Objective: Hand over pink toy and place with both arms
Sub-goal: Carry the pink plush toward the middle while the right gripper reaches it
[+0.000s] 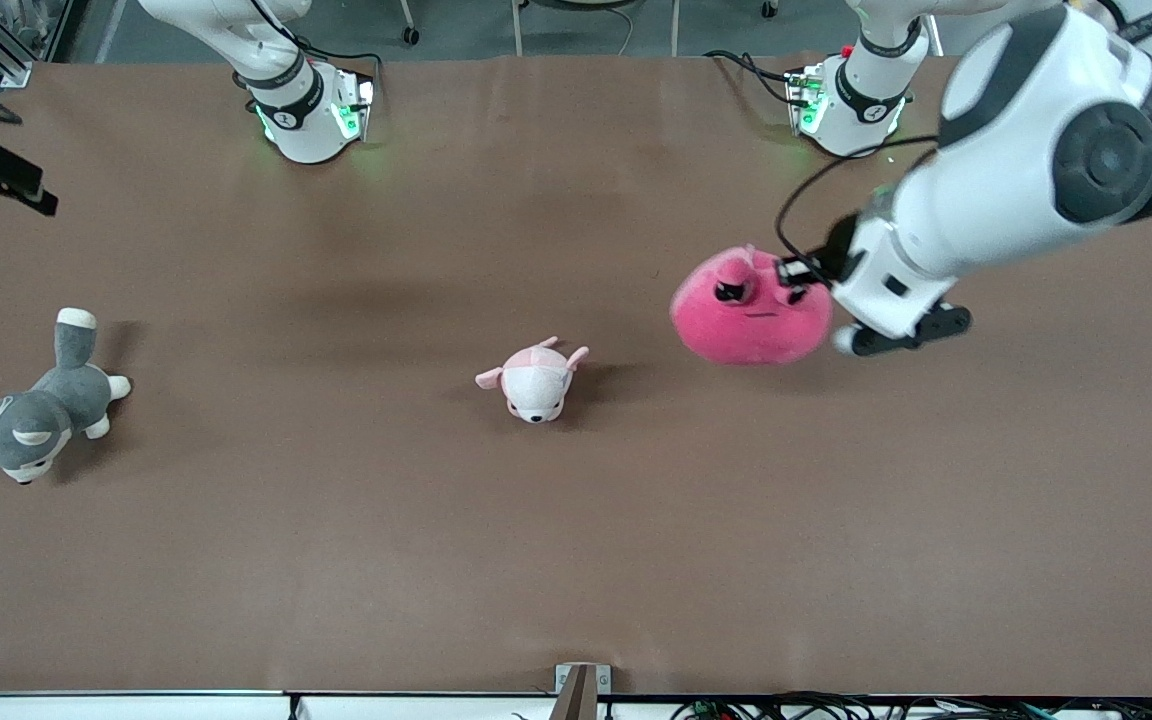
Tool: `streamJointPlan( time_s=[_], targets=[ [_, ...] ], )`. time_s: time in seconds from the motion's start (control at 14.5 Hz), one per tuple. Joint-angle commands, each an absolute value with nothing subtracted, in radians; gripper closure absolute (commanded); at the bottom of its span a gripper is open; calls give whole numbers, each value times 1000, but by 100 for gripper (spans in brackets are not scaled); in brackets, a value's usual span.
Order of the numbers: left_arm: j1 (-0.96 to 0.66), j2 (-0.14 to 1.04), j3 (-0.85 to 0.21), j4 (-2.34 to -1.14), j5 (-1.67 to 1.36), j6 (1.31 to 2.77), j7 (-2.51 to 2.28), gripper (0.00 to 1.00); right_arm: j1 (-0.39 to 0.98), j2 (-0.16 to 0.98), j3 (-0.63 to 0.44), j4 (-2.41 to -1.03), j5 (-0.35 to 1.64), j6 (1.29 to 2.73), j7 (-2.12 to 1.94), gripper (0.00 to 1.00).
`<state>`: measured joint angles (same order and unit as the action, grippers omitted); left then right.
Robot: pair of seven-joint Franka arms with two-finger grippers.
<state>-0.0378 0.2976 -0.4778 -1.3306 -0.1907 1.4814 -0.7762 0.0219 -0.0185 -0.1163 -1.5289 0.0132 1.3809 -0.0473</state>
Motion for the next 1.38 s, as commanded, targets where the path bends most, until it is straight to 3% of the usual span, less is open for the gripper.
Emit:
streamJointPlan(
  time_s=[0.0, 0.28, 0.48, 0.83, 1.31],
  targets=[
    [-87, 336, -529, -1238, -201, 1483, -926, 100, -30, 119, -118, -1496, -2, 1408, -57, 0],
    [-224, 347, -523, -1236, -201, 1598, -1083, 100, -43, 155, -115, -1502, 17, 1442, -3, 0],
    [-325, 390, -515, -1229, -199, 1695, -1187, 100, -6, 140, -101, -1500, 98, 1408, 290, 0],
    [-425, 434, -512, -1229, -198, 1847, -1287, 100, 181, 126, -101, -1500, 190, 1411, 804, 0],
    [-474, 437, -471, -1229, -195, 1852, -1290, 100, 457, 112, -101, -1509, 301, 1478, 1404, 0]
  ],
)
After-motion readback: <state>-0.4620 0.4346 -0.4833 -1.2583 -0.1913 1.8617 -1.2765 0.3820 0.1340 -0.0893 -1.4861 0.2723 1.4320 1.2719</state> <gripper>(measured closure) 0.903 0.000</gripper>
